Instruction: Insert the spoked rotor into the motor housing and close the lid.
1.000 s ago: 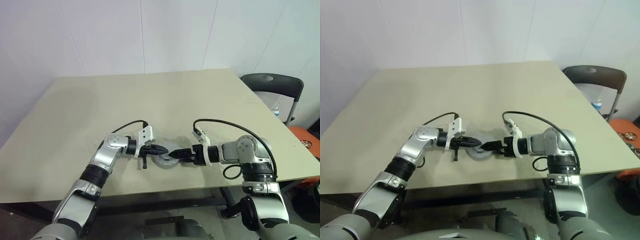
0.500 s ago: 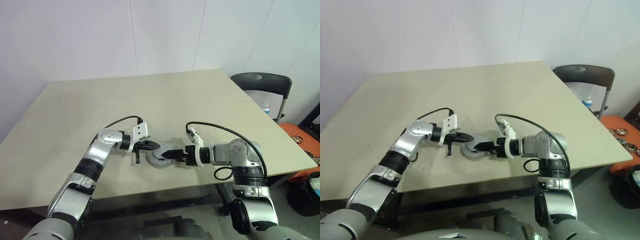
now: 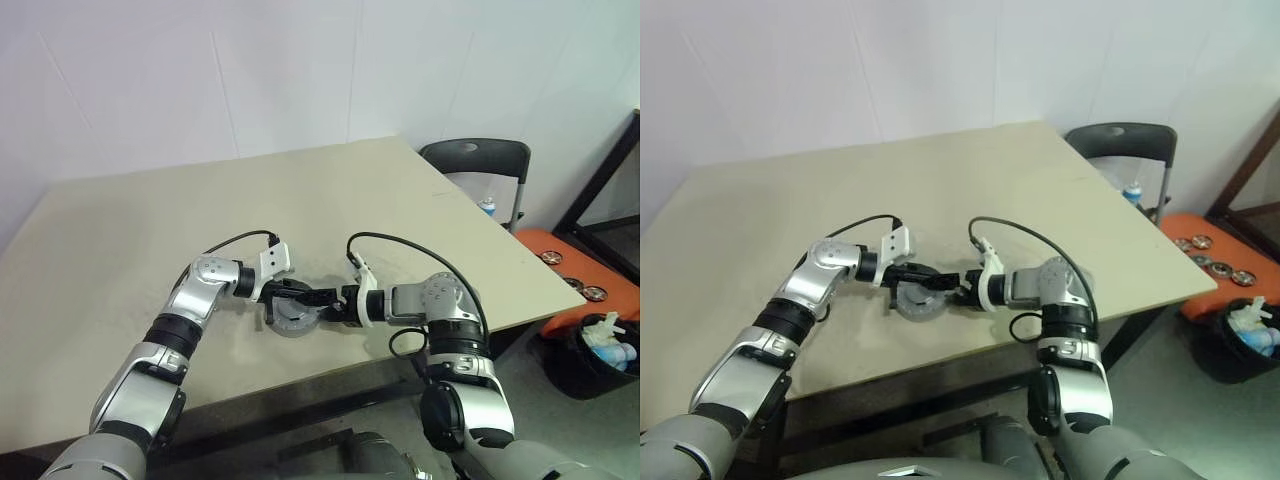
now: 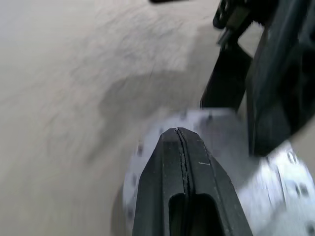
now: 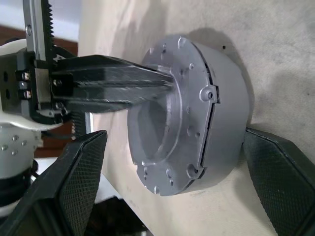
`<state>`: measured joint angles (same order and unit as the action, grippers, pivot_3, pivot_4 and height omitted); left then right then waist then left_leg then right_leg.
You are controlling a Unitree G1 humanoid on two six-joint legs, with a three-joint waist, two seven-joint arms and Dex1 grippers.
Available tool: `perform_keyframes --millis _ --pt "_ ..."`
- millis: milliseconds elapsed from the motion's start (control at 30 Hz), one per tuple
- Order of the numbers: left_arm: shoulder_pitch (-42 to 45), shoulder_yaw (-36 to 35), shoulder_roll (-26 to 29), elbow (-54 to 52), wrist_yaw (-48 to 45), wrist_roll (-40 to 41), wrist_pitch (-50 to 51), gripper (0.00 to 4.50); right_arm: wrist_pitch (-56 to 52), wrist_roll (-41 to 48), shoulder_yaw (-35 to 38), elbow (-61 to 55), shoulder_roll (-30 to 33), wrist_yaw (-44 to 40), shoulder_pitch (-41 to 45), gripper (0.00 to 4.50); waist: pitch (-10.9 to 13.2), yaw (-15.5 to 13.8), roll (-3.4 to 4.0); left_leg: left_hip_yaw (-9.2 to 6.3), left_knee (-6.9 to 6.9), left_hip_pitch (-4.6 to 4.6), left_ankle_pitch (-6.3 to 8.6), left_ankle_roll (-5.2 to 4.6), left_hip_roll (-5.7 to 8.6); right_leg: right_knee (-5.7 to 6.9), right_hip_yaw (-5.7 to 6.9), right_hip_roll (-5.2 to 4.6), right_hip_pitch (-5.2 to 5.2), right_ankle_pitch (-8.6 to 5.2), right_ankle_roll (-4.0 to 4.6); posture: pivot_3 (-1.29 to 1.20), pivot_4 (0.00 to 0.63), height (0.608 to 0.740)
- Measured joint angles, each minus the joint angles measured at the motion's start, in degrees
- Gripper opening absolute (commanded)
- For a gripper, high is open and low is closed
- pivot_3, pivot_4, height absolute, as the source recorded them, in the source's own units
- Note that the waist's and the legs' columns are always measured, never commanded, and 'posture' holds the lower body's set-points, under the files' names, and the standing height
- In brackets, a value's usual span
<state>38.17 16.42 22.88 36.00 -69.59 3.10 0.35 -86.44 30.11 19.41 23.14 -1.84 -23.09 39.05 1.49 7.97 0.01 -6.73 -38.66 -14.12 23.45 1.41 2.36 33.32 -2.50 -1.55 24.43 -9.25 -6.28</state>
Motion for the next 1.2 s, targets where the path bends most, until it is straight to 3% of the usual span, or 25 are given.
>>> perform_keyframes --millis 300,567,800,1200 --pt "-0.27 -0.23 1.18 -0.49 -1.38 0.06 0.27 0.0 2.14 0.13 -1.68 2.18 -1.21 -0.98 0.49 4.47 0.06 0.86 0.08 -0.69 0.56 0.24 -0.01 0.0 -0.31 -0.03 0.1 0.94 0.18 0.07 0.08 0.0 0.0 0.74" --pt "-2.59 -1.19 3.52 -4.55 -3.72 1.22 1.67 0.0 1.75 1.41 -6.16 0.61 2.45 -3.94 -0.09 4.47 0.09 0.55 0.19 -0.79 0.66 -0.11 -0.01 0.01 -0.12 -0.25 -0.04 0.72 0.46 0.3 0.62 0.0 0.0 0.74" --pt "-3.67 -1.5 4.97 -6.85 -4.4 1.36 3.1 0.0 5.2 1.64 -15.17 -3.37 6.4 -7.63 -2.03 4.47 0.06 0.36 0.19 -0.75 0.65 -0.11 0.0 0.02 0.0 -0.37 -0.07 0.59 0.37 0.29 0.61 0.0 0.0 0.74" --pt "-4.35 -1.62 6.67 -7.47 -5.2 1.33 3.88 0.0 7.21 1.85 -18.72 -4.31 10.31 -10.55 -2.89 4.47 0.04 -2.29 0.21 -0.75 0.65 0.22 -0.01 0.01 0.02 -0.37 -0.02 0.64 0.06 0.26 0.59 0.0 0.0 0.74"
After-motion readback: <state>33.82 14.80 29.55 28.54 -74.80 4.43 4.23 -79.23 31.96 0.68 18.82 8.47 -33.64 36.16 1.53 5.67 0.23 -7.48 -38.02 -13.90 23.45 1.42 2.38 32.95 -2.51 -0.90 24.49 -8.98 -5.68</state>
